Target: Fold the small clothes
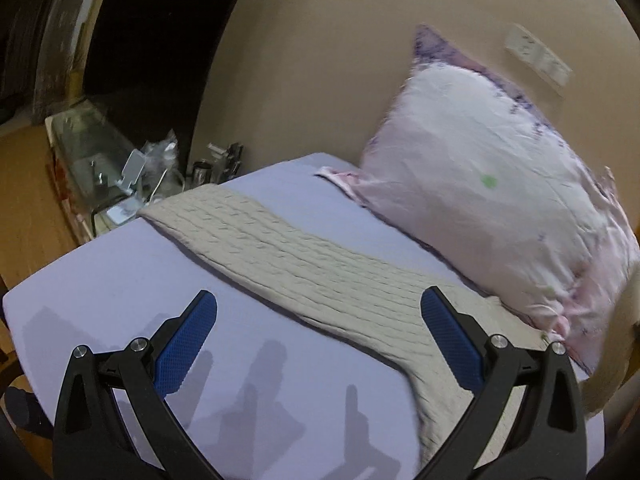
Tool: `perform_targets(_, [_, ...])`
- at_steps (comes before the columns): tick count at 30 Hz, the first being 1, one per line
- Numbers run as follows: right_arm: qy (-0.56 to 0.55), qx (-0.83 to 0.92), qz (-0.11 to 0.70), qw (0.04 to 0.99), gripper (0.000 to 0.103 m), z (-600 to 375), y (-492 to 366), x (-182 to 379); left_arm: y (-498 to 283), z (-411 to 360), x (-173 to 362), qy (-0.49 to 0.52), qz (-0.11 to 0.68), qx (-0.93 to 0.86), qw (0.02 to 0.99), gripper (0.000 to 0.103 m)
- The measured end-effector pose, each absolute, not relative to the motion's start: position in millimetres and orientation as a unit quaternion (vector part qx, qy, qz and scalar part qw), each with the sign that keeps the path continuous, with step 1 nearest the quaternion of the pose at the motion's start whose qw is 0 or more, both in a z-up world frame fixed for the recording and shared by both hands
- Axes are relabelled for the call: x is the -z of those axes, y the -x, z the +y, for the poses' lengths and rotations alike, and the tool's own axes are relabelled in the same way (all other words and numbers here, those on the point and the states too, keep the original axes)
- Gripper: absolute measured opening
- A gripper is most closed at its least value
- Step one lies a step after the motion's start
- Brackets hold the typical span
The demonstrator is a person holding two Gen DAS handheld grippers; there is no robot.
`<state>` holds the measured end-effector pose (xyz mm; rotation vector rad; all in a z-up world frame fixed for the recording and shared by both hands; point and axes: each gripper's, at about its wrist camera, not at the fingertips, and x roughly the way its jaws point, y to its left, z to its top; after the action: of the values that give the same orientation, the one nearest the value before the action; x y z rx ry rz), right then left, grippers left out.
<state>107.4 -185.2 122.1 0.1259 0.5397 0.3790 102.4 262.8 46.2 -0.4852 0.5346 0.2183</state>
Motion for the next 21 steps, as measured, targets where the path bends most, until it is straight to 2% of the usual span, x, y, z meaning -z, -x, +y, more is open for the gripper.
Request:
perform_targets(2, [-0.051, -0.252, 0.344, 0.903, 0.011, -132, -119, -91, -111, 275, -41, 0.25, 0.277, -0.11, 0.921, 0.102])
perform_targets(4, [-0.057, -0.273, 0.364, 0.889, 0.021, -112, -112, -79, -119, 287, -36, 0.264, 0.286, -0.106, 0.915, 0.102])
perform_targets(6, [-0.064, -0.261, 0.348, 0.898, 0.053, -121, -104, -82, -127, 300, -30, 0.283, 0.292, -0.106, 0.907, 0.102])
perform_targets(8, [-0.082, -0.239, 0.332, 0.909, 0.062, -152, -94, -91, -133, 314, -23, 0.314, 0.298, -0.113, 0.894, 0.102])
perform_targets(11, [-0.109, -0.202, 0.326, 0.917, 0.067, -199, -89, -100, -140, 340, -10, 0.375, 0.299, -0.121, 0.869, 0.102])
perform_targets(17, [-0.154, -0.167, 0.336, 0.914, 0.069, -252, -96, -86, -162, 378, -7, 0.41, 0.278, -0.132, 0.859, 0.095])
perform_targets(19, [-0.158, -0.168, 0.331, 0.915, 0.069, -256, -93, -87, -166, 391, -6, 0.427, 0.276, -0.146, 0.849, 0.085])
perform_targets(20, [-0.16, -0.168, 0.33, 0.915, 0.07, -255, -92, -86, -169, 395, -6, 0.432, 0.278, -0.153, 0.844, 0.07])
perform_targets(21, [-0.161, -0.171, 0.324, 0.916, 0.07, -258, -89, -87, -173, 401, -4, 0.435, 0.288, -0.17, 0.836, 0.043])
